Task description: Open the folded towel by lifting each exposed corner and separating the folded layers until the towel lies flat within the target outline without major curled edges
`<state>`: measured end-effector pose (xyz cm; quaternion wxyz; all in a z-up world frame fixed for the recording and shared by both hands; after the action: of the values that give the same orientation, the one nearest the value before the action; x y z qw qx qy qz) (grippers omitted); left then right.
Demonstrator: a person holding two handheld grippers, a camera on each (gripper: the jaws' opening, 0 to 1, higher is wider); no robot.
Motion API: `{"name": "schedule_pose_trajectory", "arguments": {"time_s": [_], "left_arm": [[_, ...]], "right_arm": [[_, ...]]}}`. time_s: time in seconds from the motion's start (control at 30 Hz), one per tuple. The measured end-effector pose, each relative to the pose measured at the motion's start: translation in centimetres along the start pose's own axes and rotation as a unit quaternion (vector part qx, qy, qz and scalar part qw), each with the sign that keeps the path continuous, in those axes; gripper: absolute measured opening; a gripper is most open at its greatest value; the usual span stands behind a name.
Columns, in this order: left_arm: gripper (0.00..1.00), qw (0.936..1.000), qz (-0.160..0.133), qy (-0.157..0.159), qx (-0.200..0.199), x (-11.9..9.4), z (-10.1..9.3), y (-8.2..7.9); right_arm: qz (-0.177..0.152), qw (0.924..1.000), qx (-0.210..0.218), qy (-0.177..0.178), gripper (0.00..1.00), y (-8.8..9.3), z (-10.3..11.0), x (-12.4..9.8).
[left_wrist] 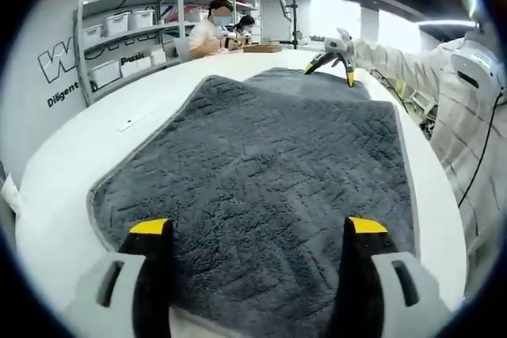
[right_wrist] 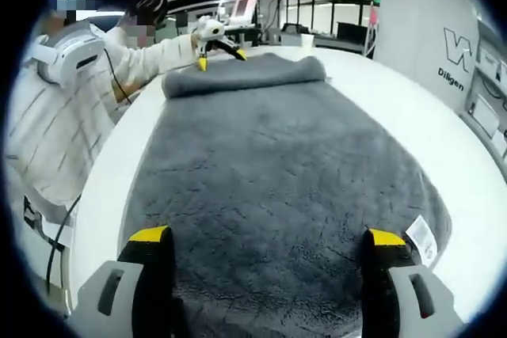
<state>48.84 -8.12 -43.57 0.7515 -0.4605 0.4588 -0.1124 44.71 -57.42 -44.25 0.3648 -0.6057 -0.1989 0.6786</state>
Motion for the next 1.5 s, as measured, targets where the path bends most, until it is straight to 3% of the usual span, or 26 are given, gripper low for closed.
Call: {"name": "schedule_pose_trajectory", "arguments": {"time_s": [0.93, 1.07, 1.17, 1.33, 1.4, 1.5], "left_arm": [[0.86, 0.9999, 0.014, -0.003, 0.002, -0.9, 1.1, 0.8], [0.86, 0.9997, 0.025, -0.007, 0.002, -0.8, 1.1, 0.7], [0.87, 0.9997, 0.011, -0.021, -0.004, -0.8, 1.0, -0.1], [0.85, 0.997, -0.049, -0.033, -0.05, -1.9, 0.3, -3.3], [0.81, 0.9946, -0.048, -0.061, -0.07, -2.7, 0.4, -4.1], [0.84, 0.9913, -0.058, -0.095, -0.07, -3.5, 0.1, -4.7]], "right_arm": [[0.035, 0.9993, 0.011, 0.002, 0.99, 1.7, -0.2, -1.8], [0.031, 0.9992, 0.026, 0.005, 0.99, 1.2, 0.0, -1.6], [0.038, 0.9986, 0.036, 0.013, 0.97, 1.1, 0.3, -1.7], [-0.03, 0.994, 0.093, 0.049, 0.78, -0.3, 0.7, -3.1], [-0.036, 0.9951, 0.074, 0.055, 0.75, -0.7, 1.6, -3.4], [-0.045, 0.993, 0.078, 0.076, 0.77, -1.1, 2.7, -3.7]]}}
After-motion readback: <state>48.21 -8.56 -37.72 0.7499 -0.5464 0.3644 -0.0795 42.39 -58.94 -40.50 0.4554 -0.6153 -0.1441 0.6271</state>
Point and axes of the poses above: the point that each gripper's makers call its tool centre point, and the gripper's own axes: x roughly forward along the fingers, z roughly to its left, y roughly out of its underside, the point moved 1 cm from there along -x, roughly backward along the fingers, and after that the axes turned 14 degrees about -y, right-handed, at the moved point
